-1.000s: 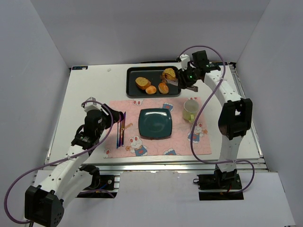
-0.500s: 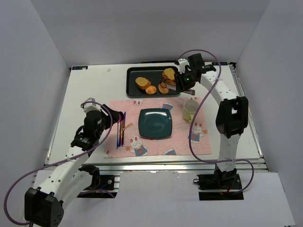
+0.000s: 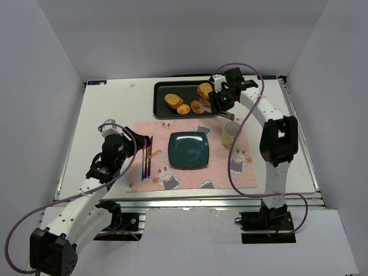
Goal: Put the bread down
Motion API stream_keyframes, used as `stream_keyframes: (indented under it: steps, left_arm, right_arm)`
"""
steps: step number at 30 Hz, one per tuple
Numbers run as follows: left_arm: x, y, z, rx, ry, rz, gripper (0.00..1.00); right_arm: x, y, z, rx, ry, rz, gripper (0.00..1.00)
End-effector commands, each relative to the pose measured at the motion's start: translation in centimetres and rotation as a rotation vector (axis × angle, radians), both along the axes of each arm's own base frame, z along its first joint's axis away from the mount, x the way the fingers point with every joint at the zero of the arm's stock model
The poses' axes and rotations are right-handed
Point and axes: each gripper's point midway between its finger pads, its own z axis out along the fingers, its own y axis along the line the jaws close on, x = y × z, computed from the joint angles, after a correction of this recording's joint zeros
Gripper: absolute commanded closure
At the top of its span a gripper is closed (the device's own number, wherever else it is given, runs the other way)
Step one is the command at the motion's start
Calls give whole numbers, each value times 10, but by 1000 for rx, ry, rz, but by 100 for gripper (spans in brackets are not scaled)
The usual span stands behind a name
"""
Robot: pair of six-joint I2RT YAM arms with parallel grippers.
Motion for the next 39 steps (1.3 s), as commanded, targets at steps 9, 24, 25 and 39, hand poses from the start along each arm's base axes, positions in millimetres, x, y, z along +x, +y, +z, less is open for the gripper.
stream_keyframes:
  steps: [9, 24, 25, 39]
  left_arm:
    - [1, 1, 5, -5, -12, 9, 26]
    - [3, 2, 10, -2, -19, 10, 26]
    - [3, 2, 10, 0, -18, 9, 26]
    - [3, 2, 11, -11, -33, 15, 27]
  right_arm:
    - [0, 5, 9, 8, -18, 12, 46]
    - [5, 9, 26, 9, -72, 28, 87]
    - [7, 9, 35, 15, -96, 33, 89]
    - [-133, 18, 53, 157, -143, 502, 100]
